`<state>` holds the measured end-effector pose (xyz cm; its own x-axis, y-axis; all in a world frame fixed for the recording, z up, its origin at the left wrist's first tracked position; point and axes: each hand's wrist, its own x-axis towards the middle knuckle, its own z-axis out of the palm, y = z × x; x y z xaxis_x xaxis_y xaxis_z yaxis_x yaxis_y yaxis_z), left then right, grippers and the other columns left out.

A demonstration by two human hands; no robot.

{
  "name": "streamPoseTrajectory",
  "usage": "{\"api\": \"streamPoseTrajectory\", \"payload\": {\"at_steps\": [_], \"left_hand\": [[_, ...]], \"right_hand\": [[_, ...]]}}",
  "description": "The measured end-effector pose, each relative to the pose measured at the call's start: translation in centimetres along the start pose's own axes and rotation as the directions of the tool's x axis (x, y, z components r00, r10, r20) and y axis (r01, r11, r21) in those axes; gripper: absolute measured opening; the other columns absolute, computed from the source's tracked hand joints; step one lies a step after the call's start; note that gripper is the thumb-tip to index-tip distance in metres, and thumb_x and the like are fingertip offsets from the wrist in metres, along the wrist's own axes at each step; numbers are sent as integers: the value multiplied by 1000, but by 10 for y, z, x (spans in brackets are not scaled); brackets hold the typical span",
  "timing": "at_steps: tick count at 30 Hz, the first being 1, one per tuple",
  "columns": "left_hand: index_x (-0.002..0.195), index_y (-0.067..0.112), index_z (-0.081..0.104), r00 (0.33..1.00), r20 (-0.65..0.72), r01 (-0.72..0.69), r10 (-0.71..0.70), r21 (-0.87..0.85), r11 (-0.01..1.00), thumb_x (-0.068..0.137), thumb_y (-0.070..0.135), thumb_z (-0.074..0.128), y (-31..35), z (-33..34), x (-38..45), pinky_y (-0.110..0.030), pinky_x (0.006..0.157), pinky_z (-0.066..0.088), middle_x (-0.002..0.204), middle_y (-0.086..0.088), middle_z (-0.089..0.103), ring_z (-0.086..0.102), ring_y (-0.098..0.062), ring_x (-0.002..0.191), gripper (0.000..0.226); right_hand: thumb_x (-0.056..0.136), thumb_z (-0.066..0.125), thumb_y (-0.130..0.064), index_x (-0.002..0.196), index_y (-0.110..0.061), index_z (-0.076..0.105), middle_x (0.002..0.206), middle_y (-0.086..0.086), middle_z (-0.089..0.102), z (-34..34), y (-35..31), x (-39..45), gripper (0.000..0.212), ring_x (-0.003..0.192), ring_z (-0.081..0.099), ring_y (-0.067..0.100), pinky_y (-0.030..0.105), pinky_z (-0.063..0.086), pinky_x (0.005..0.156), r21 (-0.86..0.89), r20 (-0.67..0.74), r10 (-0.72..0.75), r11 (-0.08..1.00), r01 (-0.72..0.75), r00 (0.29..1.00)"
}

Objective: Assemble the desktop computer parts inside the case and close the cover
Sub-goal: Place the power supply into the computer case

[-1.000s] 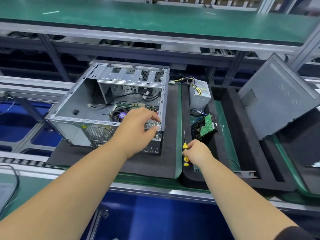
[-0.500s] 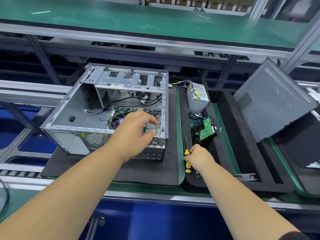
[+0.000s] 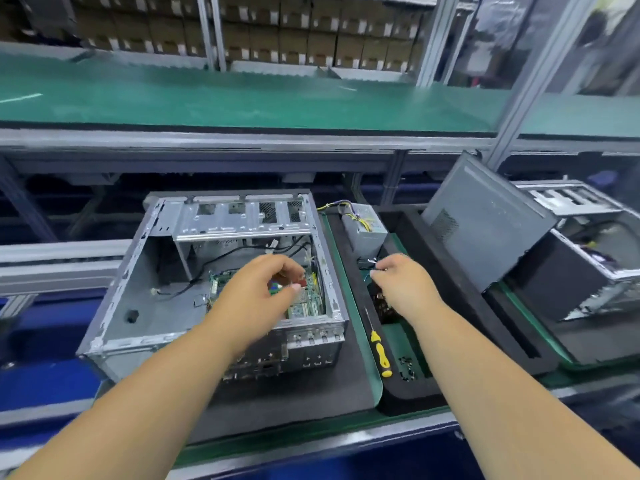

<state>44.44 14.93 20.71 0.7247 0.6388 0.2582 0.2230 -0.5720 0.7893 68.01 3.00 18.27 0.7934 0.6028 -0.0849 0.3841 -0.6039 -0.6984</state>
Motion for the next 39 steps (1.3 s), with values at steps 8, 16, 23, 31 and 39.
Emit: {"api": "streamPoseTrajectory", "payload": {"at_steps": [8,16,23,31,39], "left_hand": [[92,35,67,995,-17,90,-94,-158,983,91,18,63,11,10,46,-7,44,39,87,22,64,54,8,57,18],[88,38,68,981,-60,178,-187,-135,975,90,15,63,24,65,112,-22,60,53,89,11,66,61,-18,82,24],[95,34,66,969,-148,205,-198,29,978,88,15,64,34,101,161,1,69,36,91,15,63,56,7,79,20],[99,37,64,940,-211,294,-267,110,949,87,20,64,16,104,184,-15,78,40,98,19,62,58,4,92,20],[104,38,63,923,-235,345,-305,153,926,88,20,64,-2,103,195,-14,84,38,105,16,62,56,2,99,24]], "right_hand": [[88,59,-35,101,-34,62,99,-15,62,-20,-21,28,14,87,61,11,36,53,81,74,-18,-43,996,44,999],[89,57,-29,90,-33,62,84,-13,62,-41,4,111,6,72,63,13,29,48,64,136,75,-101,987,90,992],[86,61,-34,100,-29,62,96,-9,63,-41,24,192,15,75,62,14,31,49,70,128,180,-89,990,66,980],[79,68,-51,139,-17,44,138,9,44,-4,21,271,73,122,50,32,41,47,96,-81,261,-7,996,29,965],[72,78,-57,152,-20,15,145,15,31,48,21,320,108,132,34,36,42,40,86,-208,241,105,977,-54,965]]}}
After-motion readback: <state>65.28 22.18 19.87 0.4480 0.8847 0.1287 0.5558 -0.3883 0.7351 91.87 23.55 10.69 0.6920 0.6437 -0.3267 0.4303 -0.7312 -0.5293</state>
